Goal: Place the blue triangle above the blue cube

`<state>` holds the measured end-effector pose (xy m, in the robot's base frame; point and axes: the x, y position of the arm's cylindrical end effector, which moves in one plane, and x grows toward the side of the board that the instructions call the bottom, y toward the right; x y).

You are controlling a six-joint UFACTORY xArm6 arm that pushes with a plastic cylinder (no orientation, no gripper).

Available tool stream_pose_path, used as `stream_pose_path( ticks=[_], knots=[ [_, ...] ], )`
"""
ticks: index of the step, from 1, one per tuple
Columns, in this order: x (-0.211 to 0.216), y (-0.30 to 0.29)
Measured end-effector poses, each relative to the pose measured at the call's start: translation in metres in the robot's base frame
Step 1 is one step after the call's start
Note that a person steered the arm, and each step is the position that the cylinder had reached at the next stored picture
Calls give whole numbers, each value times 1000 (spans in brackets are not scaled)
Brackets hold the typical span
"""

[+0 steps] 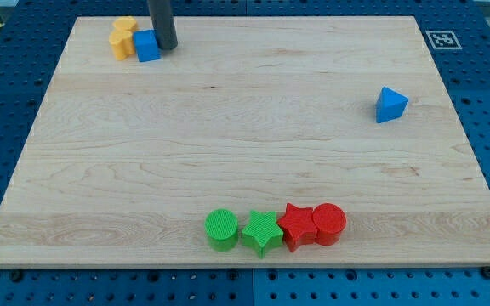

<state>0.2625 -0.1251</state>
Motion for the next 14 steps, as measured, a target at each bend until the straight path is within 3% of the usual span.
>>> stream_pose_path(
  ticks=[1,3,5,6,8,10,11,13,14],
  knots=[
    [12,51],
    [137,124],
    [172,309],
    [166,366],
    [114,342],
    [130,404],
    [112,381],
    [73,227],
    [92,253]
  ],
)
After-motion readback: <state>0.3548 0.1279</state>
